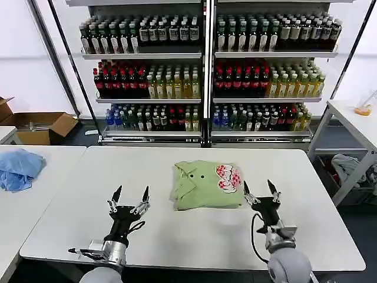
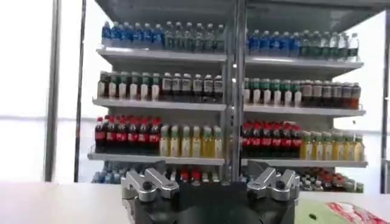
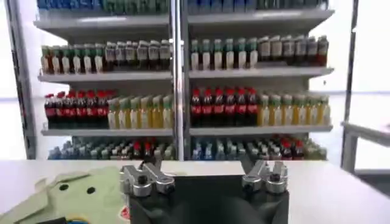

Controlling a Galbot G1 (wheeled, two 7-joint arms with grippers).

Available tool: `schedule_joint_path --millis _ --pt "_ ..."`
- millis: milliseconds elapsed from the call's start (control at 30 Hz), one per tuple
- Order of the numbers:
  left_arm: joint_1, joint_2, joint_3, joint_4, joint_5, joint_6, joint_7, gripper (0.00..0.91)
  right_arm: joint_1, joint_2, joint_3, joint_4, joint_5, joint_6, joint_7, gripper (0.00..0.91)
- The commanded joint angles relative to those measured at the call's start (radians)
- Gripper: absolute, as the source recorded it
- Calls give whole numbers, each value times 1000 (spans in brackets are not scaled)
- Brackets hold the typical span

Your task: Fold and organize the clothes.

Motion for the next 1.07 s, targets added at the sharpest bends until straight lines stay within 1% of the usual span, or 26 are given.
schedule_joint_path --millis 33,167,200,267,333,467,600,867,900,933,967,1000,1067 --pt "52 -6 -1 -75 66 71 26 907 -269 20 131 180 -105 84 -56 907" --pt "82 -4 -6 -96 65 87 39 907 -289 38 149 198 -145 121 -69 907" --pt "89 -3 -7 -98 66 86 40 907 -299 43 156 210 -164 129 -87 907" --pt "97 -5 -7 -104 68 84 42 907 -322 47 159 227 -197 133 -103 907" --pt "100 -10 -8 -107 68 83 42 907 -333 49 157 233 -213 138 -102 907" --pt "99 -14 -7 -113 67 81 41 907 -332 52 161 229 -212 141 -98 907" --pt "105 -5 -11 -119 63 82 40 907 -339 59 161 230 -213 161 -102 907" --pt "129 -5 -29 -129 62 81 40 907 -373 68 168 233 -216 174 -91 907" --pt "130 -1 -29 -127 63 81 40 907 -374 67 172 231 -219 178 -87 907" --pt "132 4 -27 -124 63 80 40 907 -369 66 170 223 -230 170 -56 907" --pt "134 6 -28 -123 63 80 41 907 -363 69 171 219 -228 153 -50 907" --pt "134 8 -28 -121 63 79 41 907 -363 65 172 214 -207 148 -67 907" --pt "136 12 -32 -120 60 79 42 907 -364 64 170 207 -204 152 -81 907"
